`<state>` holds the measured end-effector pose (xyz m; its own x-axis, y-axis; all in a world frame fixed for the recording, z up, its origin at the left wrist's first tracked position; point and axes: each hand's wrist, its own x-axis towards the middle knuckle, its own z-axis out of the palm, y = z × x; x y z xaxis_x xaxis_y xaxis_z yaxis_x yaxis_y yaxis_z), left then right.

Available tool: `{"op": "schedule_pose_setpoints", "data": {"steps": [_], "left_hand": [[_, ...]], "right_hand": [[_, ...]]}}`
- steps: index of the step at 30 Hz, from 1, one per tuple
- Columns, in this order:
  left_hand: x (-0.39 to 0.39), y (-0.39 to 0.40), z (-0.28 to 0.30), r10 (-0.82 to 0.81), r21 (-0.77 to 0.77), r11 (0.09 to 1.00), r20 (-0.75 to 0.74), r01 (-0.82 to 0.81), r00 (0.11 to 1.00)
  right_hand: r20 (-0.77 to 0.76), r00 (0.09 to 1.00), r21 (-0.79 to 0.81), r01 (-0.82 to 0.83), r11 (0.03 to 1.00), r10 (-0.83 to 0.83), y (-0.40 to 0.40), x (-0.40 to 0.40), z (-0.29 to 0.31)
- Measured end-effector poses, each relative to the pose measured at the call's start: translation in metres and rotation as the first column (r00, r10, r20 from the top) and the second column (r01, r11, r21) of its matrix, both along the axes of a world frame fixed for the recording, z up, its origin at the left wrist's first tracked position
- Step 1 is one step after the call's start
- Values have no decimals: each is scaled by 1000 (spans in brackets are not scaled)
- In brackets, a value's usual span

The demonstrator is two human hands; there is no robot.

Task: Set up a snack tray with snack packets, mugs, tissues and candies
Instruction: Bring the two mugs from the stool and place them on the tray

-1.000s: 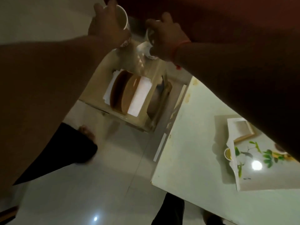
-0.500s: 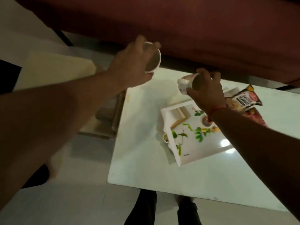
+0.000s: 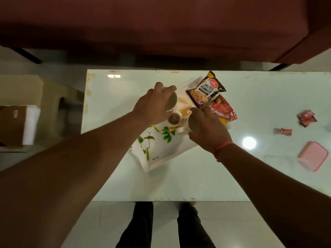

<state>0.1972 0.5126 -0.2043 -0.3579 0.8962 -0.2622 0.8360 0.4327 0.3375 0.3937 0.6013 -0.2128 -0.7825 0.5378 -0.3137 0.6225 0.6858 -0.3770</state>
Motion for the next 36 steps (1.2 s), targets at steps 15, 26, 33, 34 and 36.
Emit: {"op": "schedule_pose_setpoints", "data": {"steps": [15,26,33,34,36], "left_hand": [[38,49,-30,33,-103,994,-41,-37,999],[27,50,-33,20,-141,990,24,-16,1000],[11,27,-28,128,-161,982,176,-99,976],[10,20,-27,175,-168,975,197,-142,965],[8,7,-30,252,-153,963,233,-221,939]], "right_hand": [[90,950,69,-306,949,300,10,10,-15],[28,960,89,-280,956,279,4,4,-22],[4,977,23,-215,976,215,7,13,-25],[4,979,14,-205,979,205,7,14,-26],[-4,981,10,-194,981,194,6,15,-27]]}}
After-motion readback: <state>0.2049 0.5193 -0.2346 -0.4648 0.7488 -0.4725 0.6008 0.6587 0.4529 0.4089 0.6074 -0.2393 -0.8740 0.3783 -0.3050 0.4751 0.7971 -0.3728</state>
